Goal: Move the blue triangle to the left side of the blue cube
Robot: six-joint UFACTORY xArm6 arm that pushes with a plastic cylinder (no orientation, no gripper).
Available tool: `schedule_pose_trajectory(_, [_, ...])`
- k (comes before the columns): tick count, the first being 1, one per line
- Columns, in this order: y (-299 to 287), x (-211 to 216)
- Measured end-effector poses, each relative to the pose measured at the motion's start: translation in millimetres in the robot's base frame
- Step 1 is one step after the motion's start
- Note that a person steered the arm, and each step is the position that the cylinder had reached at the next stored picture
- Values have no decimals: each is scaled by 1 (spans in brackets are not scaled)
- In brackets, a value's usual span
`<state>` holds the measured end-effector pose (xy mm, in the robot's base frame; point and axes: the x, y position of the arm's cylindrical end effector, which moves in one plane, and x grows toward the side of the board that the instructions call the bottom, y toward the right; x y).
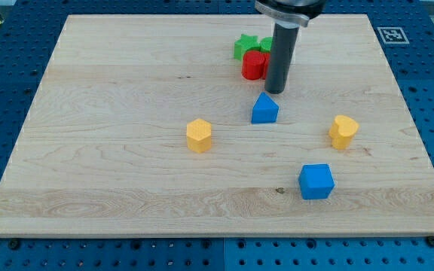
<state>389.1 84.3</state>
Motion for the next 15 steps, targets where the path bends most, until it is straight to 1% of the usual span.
schedule_pose_trajectory(1, [-12,6])
schedule_pose_trajectory(2, [-17,26])
schedule_pose_trajectory(3, [3,52])
schedule_pose_trajectory(4, [7,56])
schedule_pose_trajectory(6, [-37,49])
schedule_pose_trajectory(7, [-30,63])
schedule_pose_trajectory(8, [-3,98])
schedule_pose_trajectory(9, [-2,134])
schedule_pose_trajectory(10, [-2,125])
schedule_pose_trajectory(11, [-7,93])
schedule_pose_trajectory(12, [-18,97])
schedule_pose_trajectory(13, [-17,109])
schedule_pose_trajectory(15, [-7,147])
